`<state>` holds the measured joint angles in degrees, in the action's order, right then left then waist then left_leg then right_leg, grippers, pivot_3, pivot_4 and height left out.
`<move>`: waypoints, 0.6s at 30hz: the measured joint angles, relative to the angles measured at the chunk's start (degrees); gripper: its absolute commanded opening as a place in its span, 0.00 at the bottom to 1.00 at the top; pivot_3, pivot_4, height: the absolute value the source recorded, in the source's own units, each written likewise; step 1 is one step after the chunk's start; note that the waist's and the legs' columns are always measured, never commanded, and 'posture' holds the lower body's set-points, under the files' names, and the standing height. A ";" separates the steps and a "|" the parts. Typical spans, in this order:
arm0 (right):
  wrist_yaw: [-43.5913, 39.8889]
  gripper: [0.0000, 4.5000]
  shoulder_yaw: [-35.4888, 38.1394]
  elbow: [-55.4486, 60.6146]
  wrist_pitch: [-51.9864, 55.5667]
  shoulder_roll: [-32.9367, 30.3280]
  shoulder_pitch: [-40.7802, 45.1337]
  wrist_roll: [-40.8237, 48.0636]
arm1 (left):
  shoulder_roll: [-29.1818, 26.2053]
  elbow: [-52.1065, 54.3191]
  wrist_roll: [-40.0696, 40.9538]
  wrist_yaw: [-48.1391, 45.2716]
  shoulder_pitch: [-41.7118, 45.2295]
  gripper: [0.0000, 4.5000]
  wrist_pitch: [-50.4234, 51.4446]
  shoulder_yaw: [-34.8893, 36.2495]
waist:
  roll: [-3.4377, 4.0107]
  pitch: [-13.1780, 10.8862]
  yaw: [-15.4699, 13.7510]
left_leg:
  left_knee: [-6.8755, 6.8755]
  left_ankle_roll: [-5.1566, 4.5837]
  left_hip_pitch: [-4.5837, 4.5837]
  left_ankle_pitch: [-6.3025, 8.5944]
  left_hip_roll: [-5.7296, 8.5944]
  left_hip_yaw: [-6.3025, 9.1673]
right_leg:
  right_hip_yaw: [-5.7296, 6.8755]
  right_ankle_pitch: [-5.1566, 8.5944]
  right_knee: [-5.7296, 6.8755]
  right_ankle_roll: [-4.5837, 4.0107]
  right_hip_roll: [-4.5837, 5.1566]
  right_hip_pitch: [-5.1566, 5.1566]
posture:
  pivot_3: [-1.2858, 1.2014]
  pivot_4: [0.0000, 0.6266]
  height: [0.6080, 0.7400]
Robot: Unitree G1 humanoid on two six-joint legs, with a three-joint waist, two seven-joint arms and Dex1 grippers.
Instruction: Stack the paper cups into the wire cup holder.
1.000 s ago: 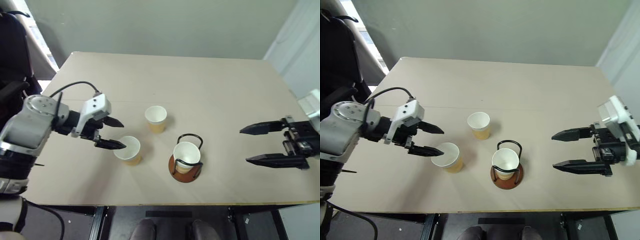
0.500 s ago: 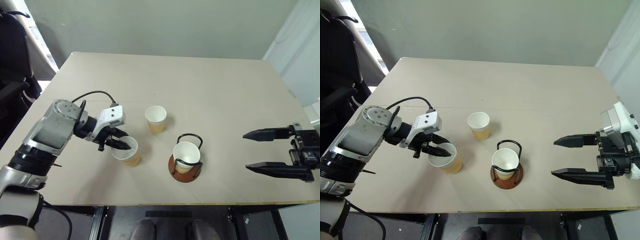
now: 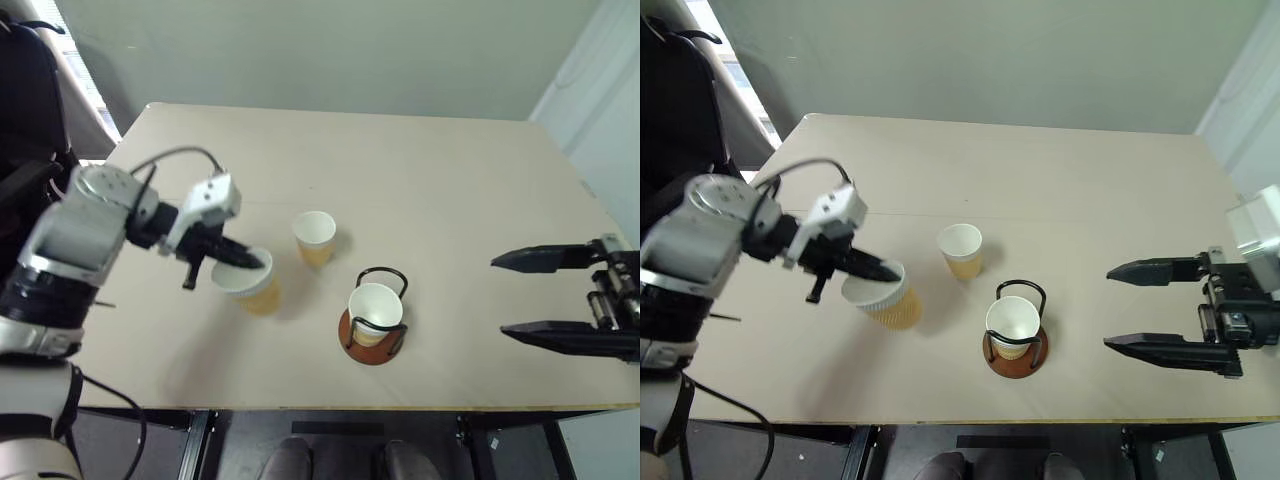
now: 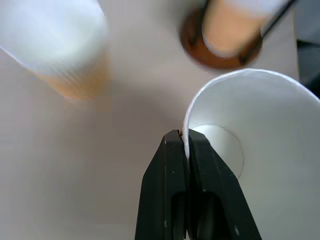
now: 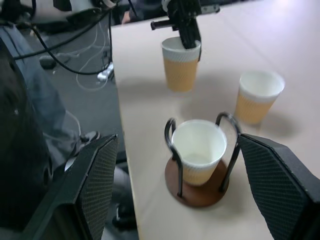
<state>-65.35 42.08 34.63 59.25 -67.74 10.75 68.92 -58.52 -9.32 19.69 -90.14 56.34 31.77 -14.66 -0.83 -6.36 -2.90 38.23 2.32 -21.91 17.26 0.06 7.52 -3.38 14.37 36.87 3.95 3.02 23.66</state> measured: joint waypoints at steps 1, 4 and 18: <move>0.34 0.86 0.26 -0.03 0.00 -0.08 -0.08 0.44 | 0.03 -0.22 1.24 -0.02 2.10 0.01 -0.72 -0.01 | 0.00 0.00 -0.01 | 0.00 -0.01 0.00 0.01 0.00 0.00 | 0.00 0.00 -0.03 0.00 0.01 -0.01 | 0.52 0.24 1.00; 1.55 0.86 1.01 0.47 0.01 -0.13 -1.13 1.06 | 2.43 -3.43 5.01 -0.12 10.10 0.01 -3.70 -0.52 | 0.00 0.00 -0.13 | 0.00 -0.04 -0.01 0.02 0.01 -0.02 | 0.00 0.00 -0.04 0.01 0.02 -0.02 | 0.52 0.24 1.00; 4.34 0.86 1.62 1.96 -1.33 -0.74 -3.25 0.60 | 23.50 -16.69 19.15 -0.29 28.66 0.01 -13.98 -15.22 | 0.04 -0.04 -0.16 | 0.32 -0.35 -0.30 0.17 0.07 -0.34 | -0.17 -0.23 -0.17 0.76 0.11 -0.12 | 0.52 0.24 1.00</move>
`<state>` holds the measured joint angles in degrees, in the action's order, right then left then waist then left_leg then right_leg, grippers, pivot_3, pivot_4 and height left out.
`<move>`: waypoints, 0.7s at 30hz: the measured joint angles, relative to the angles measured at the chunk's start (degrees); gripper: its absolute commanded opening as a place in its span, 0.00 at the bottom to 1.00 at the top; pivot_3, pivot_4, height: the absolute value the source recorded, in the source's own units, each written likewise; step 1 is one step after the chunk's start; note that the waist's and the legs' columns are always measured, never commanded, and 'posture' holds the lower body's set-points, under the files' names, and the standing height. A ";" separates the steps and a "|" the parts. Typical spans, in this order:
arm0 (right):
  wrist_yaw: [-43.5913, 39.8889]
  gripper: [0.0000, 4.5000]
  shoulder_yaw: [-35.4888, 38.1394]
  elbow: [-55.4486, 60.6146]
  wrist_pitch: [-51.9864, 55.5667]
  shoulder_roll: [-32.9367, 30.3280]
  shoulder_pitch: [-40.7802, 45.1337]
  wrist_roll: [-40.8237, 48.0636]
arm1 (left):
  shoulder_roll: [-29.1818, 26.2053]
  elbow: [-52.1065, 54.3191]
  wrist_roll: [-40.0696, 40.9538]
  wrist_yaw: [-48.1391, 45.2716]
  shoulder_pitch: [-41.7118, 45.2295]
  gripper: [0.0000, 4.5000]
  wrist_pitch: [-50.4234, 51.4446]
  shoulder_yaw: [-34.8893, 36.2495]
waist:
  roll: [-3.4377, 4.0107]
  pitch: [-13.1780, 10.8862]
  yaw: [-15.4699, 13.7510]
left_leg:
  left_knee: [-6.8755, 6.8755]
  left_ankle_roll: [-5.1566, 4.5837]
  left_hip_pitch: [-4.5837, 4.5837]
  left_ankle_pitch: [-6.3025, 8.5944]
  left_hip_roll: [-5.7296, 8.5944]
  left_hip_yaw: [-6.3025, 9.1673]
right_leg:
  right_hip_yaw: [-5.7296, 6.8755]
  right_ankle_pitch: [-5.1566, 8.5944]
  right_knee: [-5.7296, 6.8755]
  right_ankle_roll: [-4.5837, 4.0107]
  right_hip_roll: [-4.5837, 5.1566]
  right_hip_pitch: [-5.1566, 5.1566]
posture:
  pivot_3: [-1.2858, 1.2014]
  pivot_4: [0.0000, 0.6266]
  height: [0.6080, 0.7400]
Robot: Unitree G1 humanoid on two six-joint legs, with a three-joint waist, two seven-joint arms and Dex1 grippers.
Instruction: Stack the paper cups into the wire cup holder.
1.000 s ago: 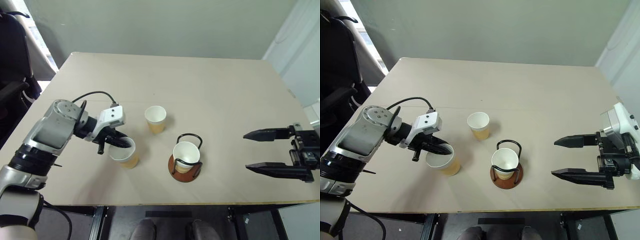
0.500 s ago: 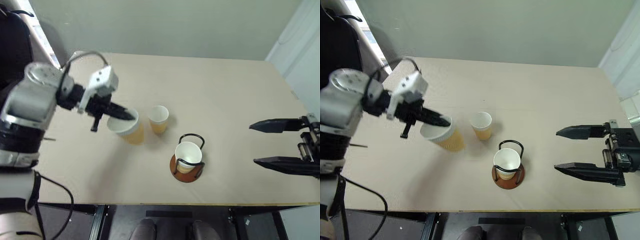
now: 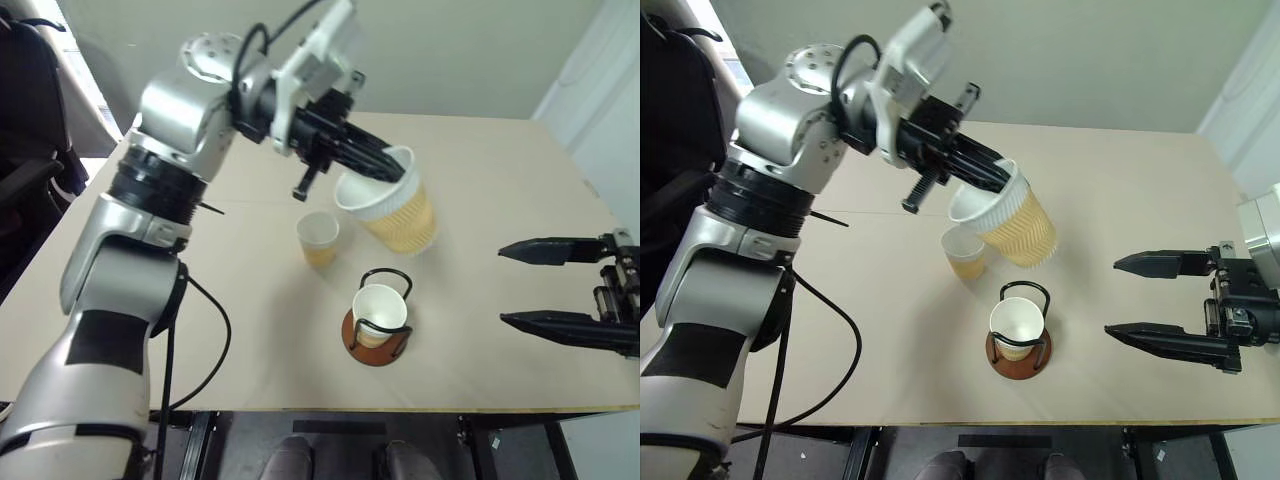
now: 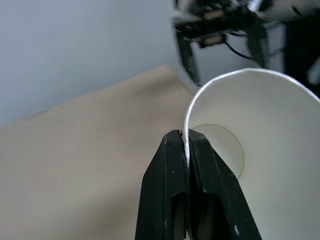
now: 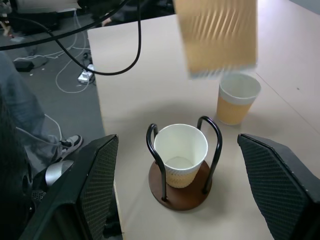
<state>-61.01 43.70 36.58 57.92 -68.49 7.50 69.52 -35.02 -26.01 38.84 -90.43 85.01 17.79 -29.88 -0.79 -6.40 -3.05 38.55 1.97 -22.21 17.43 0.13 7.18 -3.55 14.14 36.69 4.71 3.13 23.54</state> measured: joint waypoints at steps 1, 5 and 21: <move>0.28 0.86 0.01 0.10 0.01 -0.10 -0.29 0.01 | -0.93 0.49 0.98 0.00 0.07 0.01 -1.28 -3.18 | 0.01 -0.01 0.05 | 0.01 0.00 -0.01 0.00 0.00 -0.02 | 0.00 0.00 0.00 0.03 -0.03 0.01 | 0.52 0.24 1.00; 0.93 0.86 0.18 0.62 0.18 -0.30 -1.62 0.08 | -3.13 1.44 3.84 -0.02 0.90 0.01 -5.47 -11.79 | 0.01 -0.02 -0.16 | 0.17 -0.01 -0.04 0.01 0.02 0.06 | 0.01 -0.03 0.00 0.10 -0.03 -0.01 | 0.52 0.24 1.00; 3.32 0.86 2.54 2.31 0.92 -0.38 -3.94 1.27 | 2.38 -0.55 -0.70 -0.06 2.10 0.01 -12.54 -20.33 | 0.03 -0.01 -0.81 | 0.47 -0.15 -0.09 0.09 0.07 0.10 | 0.06 -0.09 -0.22 0.24 -0.01 -0.28 | 0.52 0.24 1.00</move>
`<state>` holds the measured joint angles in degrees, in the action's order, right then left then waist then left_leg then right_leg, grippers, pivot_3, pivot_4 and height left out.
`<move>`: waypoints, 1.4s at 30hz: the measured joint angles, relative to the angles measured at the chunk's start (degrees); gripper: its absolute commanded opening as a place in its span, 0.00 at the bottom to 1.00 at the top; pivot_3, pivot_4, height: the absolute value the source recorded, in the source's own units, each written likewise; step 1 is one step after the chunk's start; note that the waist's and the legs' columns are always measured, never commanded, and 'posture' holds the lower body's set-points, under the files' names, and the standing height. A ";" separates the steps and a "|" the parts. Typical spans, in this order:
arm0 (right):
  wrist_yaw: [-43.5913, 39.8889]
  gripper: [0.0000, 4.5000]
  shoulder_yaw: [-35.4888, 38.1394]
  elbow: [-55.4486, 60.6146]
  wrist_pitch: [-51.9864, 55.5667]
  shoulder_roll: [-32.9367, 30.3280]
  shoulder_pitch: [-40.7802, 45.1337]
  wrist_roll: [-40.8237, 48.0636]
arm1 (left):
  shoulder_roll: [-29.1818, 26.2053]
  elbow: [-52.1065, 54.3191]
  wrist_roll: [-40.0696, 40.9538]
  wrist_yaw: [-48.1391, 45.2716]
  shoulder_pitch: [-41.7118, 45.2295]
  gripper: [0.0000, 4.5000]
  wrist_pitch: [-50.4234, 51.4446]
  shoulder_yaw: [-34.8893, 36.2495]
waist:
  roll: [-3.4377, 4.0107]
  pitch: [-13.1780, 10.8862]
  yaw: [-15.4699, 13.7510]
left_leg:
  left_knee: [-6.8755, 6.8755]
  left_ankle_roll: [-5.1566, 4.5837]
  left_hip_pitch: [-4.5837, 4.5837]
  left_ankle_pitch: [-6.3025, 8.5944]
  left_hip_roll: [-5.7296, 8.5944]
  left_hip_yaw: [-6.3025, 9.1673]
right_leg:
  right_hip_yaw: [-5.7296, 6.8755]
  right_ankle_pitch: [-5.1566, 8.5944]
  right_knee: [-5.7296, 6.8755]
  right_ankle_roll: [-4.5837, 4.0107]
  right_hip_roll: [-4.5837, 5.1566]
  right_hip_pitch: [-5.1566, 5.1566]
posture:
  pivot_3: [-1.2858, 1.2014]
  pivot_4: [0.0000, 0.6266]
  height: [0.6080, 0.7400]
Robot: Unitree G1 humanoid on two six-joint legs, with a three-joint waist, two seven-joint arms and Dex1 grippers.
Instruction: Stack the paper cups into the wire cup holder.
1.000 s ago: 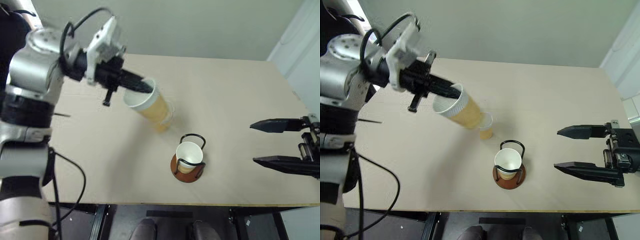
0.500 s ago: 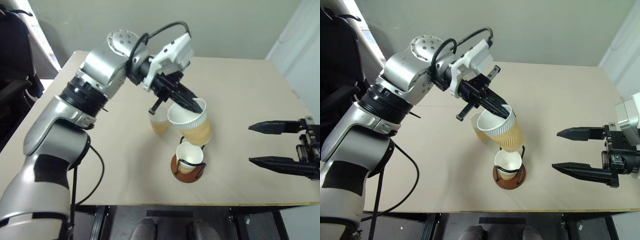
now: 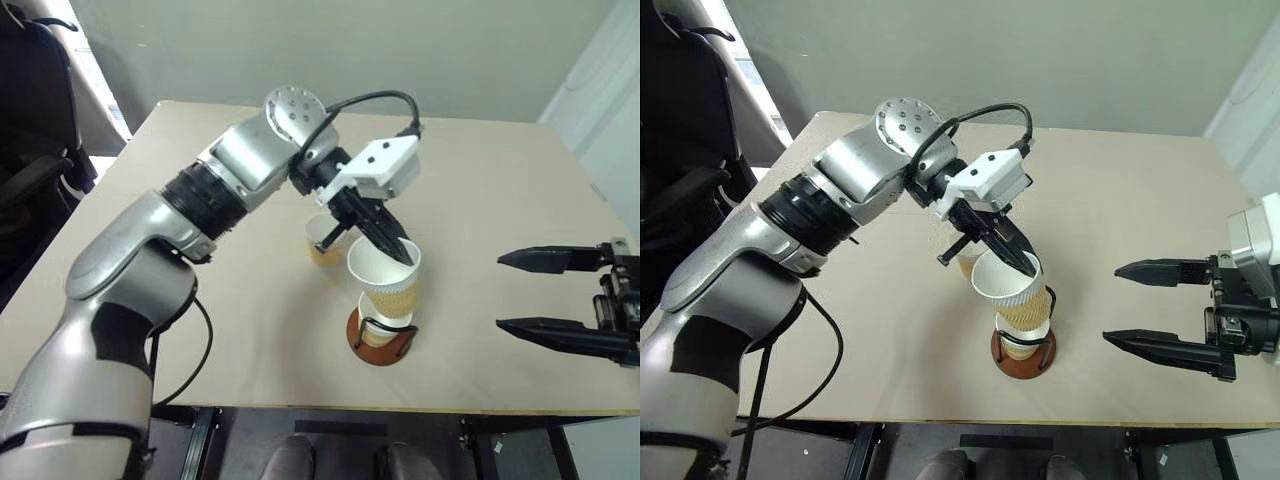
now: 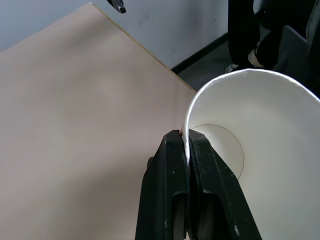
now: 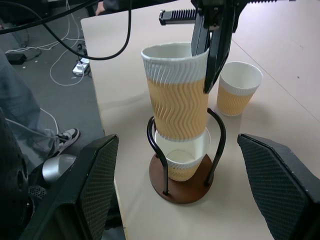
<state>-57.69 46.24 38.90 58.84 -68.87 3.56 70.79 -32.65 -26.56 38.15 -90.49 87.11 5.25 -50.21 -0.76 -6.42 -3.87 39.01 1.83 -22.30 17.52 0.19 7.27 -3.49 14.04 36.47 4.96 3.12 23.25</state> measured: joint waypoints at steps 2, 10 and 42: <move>0.28 0.86 0.02 0.12 0.00 0.00 -0.14 0.17 | 0.52 -0.63 -1.29 0.00 -0.31 0.01 -0.24 0.01 | 0.00 0.00 -0.03 | 0.03 -0.01 -0.02 0.01 0.00 -0.02 | 0.00 0.00 0.02 0.00 -0.01 0.01 | 0.52 0.24 1.00; 1.18 0.86 0.03 0.91 -0.03 0.00 -0.83 0.15 | 0.22 -1.19 -3.13 -0.01 -1.24 0.01 -1.51 0.02 | 0.00 0.00 -0.19 | 0.06 -0.02 -0.07 0.01 0.01 0.01 | 0.02 -0.01 0.00 0.02 -0.01 0.02 | 0.52 0.24 1.00; 1.60 0.86 0.00 2.28 -1.43 0.08 -3.00 -0.82 | 2.64 -22.51 -20.68 4.80 -2.63 0.99 -4.59 12.58 | 0.07 0.04 0.09 | 0.07 -0.03 0.08 0.01 -0.03 -0.11 | -0.06 -0.01 -0.14 0.04 -0.02 0.03 | 0.52 0.24 1.00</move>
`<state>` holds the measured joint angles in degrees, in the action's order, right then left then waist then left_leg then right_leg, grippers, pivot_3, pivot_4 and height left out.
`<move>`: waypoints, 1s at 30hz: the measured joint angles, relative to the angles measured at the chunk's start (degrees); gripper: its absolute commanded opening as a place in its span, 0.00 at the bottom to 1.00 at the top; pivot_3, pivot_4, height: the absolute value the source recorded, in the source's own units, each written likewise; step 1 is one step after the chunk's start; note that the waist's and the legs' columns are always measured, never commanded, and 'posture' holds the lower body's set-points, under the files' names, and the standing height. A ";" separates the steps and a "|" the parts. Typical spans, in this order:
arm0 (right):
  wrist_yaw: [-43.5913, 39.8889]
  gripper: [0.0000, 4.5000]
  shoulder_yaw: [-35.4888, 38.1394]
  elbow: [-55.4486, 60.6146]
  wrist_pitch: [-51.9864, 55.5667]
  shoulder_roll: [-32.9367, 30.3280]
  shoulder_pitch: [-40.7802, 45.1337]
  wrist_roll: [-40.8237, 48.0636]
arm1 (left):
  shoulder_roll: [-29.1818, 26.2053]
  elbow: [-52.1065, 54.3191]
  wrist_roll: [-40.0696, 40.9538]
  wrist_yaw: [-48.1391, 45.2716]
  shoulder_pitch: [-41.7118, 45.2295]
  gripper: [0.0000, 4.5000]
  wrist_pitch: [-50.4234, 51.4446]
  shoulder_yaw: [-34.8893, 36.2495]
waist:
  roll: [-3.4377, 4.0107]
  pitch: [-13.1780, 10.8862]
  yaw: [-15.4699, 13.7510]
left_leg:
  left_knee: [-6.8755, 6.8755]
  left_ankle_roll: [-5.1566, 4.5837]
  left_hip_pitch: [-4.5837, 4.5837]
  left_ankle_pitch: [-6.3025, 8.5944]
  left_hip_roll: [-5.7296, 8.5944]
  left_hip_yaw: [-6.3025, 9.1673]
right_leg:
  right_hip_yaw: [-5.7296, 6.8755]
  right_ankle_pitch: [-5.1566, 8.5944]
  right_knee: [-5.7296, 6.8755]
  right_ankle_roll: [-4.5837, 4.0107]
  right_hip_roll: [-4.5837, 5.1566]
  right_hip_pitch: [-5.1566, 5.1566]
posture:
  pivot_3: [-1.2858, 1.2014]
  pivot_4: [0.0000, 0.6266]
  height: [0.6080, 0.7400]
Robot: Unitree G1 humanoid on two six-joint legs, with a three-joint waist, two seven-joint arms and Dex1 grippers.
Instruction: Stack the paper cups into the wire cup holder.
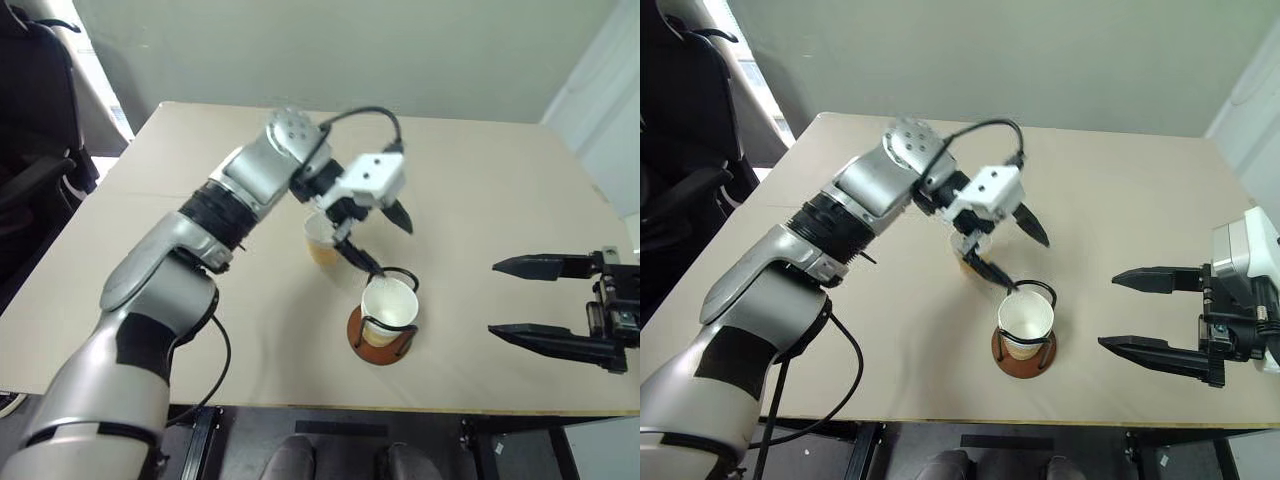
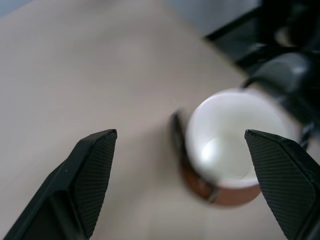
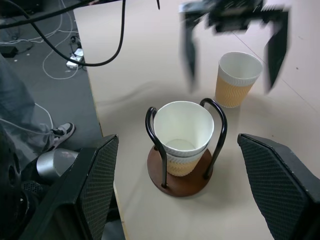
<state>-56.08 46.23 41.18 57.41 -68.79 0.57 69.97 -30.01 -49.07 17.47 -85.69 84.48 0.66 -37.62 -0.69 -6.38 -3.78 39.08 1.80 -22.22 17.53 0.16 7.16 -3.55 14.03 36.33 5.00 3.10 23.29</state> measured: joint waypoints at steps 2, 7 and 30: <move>-0.07 0.86 0.00 0.00 -0.05 0.00 -0.16 -0.11 | -2.36 -8.48 -5.44 3.31 1.21 0.99 -2.42 1.20 | 0.03 0.01 0.46 | -0.05 0.00 0.05 0.00 0.00 -0.04 | -0.05 0.00 -0.08 0.00 -0.01 0.00 | 0.52 0.24 1.00; -0.28 0.86 -0.53 -0.20 -1.05 0.04 -0.26 -1.27 | -2.88 -21.54 -15.31 10.75 1.48 0.99 -5.77 4.07 | 0.03 0.00 -0.31 | 0.02 -0.05 -0.20 0.00 0.12 0.24 | 0.12 -0.01 -0.35 0.04 0.00 0.00 | 0.52 0.24 1.00; -0.53 0.86 -0.62 0.05 -1.91 0.06 -2.51 -2.82 | 1.18 -25.17 -25.38 7.47 3.46 0.99 -4.12 19.12 | -0.01 -0.02 -1.33 | 0.11 -0.27 -0.24 0.01 0.21 -0.25 | -0.09 -0.01 -0.34 0.35 -0.12 0.12 | 0.52 0.24 1.00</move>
<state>-56.62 45.61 41.23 55.49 -68.73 -1.95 67.15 -28.82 -74.24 -7.91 -78.22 87.94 -3.47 -18.51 -0.71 -6.40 -5.11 39.19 1.53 -22.45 17.54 0.37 6.91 -3.65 14.02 35.98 5.35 2.98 23.40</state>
